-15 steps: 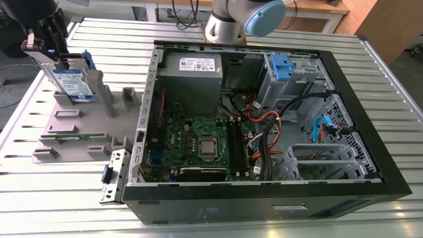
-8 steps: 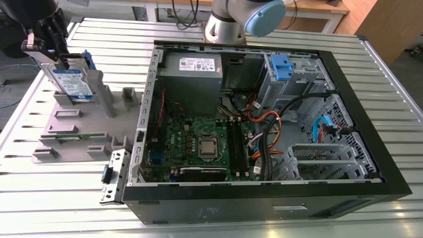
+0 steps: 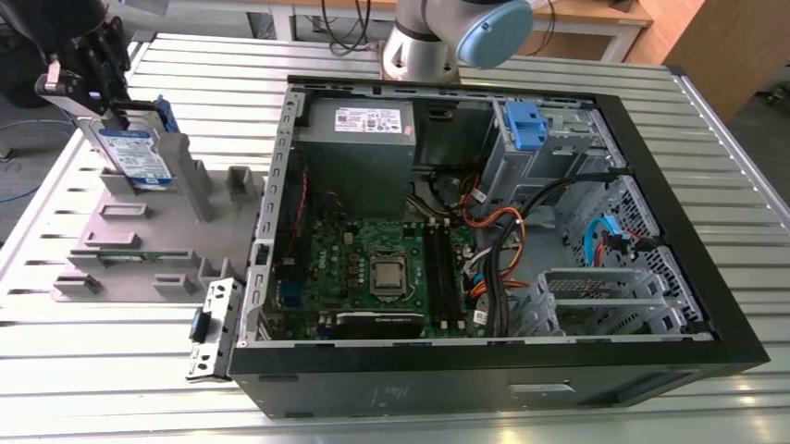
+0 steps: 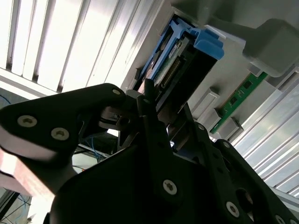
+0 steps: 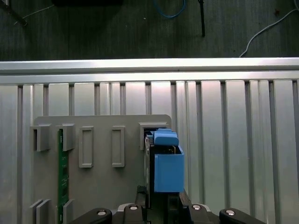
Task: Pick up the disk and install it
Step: 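Pick up the disk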
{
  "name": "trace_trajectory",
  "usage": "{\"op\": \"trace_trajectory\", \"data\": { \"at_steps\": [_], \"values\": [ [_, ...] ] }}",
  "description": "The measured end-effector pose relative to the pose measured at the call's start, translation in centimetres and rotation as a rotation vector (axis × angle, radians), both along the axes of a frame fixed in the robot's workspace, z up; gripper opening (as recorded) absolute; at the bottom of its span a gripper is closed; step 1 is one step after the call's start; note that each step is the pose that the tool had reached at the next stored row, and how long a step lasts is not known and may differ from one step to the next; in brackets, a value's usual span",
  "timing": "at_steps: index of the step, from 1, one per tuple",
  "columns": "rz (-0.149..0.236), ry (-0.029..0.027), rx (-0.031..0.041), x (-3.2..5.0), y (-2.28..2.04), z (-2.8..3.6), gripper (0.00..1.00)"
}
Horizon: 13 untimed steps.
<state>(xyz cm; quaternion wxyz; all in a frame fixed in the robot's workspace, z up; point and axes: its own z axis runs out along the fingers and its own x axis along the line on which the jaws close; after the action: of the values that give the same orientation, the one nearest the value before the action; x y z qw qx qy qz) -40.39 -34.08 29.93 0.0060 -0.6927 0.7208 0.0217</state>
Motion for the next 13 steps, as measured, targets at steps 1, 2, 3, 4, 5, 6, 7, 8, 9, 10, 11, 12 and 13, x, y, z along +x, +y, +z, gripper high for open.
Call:
{"op": "trace_trajectory", "data": {
  "at_steps": [1,2,3,4,5,6,7,8,9,10,11,12,13],
  "values": [
    [0.0,0.0,0.0,0.0,0.0,0.0,0.35],
    [0.0,-0.0001,0.0,0.0,0.0,0.0,0.35],
    [0.0,-0.0001,0.0,0.0,0.0,0.0,0.35],
    [0.0,0.0,0.0,0.0,0.0,0.0,0.35],
    [-0.001,-0.0001,0.0,0.0,0.0,0.0,0.35],
    [-0.001,-0.0001,0.0,0.0,0.0,0.0,0.35],
    [-0.001,-0.0001,0.0001,0.0,0.0,-0.01,0.35],
    [-0.001,-0.0001,0.0,0.0,0.0,-0.01,0.35],
    [-0.002,-0.0001,0.0,0.0,0.0,0.0,0.35],
    [-0.002,-0.0001,0.0,0.0,0.0,0.0,0.35],
    [-0.002,-0.0001,0.0,0.0,0.0,0.0,0.35],
    [-0.002,-0.0001,0.0,0.0,0.0,0.0,0.35],
    [-0.002,-0.0001,0.0,0.0,0.0,0.0,0.35]
  ]
}}
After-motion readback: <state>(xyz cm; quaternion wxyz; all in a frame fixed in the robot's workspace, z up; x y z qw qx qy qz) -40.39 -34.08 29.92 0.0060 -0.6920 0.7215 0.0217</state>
